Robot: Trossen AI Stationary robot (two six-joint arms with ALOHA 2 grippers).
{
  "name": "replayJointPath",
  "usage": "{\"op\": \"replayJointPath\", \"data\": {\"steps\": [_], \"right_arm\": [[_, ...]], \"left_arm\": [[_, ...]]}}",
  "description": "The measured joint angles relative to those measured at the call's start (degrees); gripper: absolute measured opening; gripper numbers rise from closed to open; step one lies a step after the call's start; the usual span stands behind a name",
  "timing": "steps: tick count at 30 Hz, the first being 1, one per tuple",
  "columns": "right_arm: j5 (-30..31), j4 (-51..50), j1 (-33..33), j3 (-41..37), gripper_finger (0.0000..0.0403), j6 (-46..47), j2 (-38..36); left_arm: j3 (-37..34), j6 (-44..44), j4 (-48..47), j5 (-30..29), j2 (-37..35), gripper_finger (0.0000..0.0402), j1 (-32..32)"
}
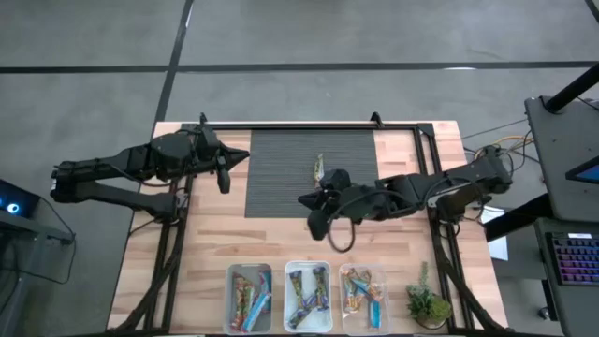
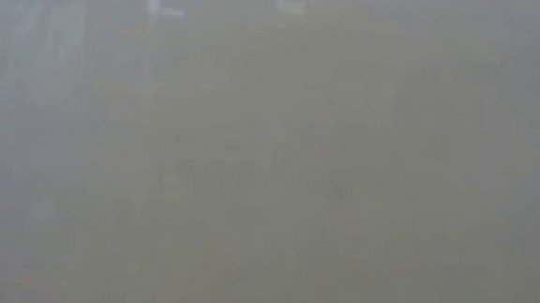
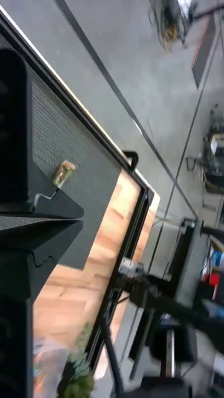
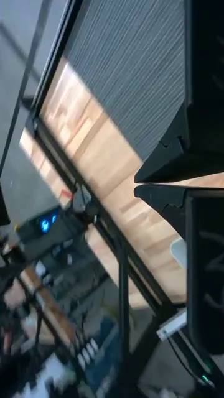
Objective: Pick and place Granola Bars by type
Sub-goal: Put the yellow granola bar into the transparent bin
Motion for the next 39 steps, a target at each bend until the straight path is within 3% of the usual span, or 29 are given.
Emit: {"op": "replayJointPath", "data": {"steps": [5,13,18,20,30,39], "right_arm": [[-2.36,10.37,-2.42,-12.37,0.0008,-9.27,-7.55],[-5.54,10.07,-6.23,-27.07,0.0008,-14.81,-21.23],[-15.65,10.0,-8.79,-35.61,0.0008,-26.07,-31.33],[-16.53,9.95,-9.2,-38.22,0.0008,-27.07,-35.15],[-16.18,10.14,-10.24,-44.99,0.0009,-27.49,-48.15],[-16.11,10.15,-10.24,-46.0,0.0009,-22.02,-49.41]], "left_arm": [[0.0,2.46,0.93,2.58,-0.18,0.0,0.0],[0.0,2.58,5.05,2.55,0.34,0.0,-0.02],[0.0,-2.2,6.67,1.53,1.3,0.0,0.02],[0.0,-5.16,6.71,1.34,1.87,0.0,0.02],[0.0,-7.98,7.98,0.01,4.76,0.0008,0.02],[0.0,-6.07,8.12,-0.21,6.56,0.0089,0.02]]}}
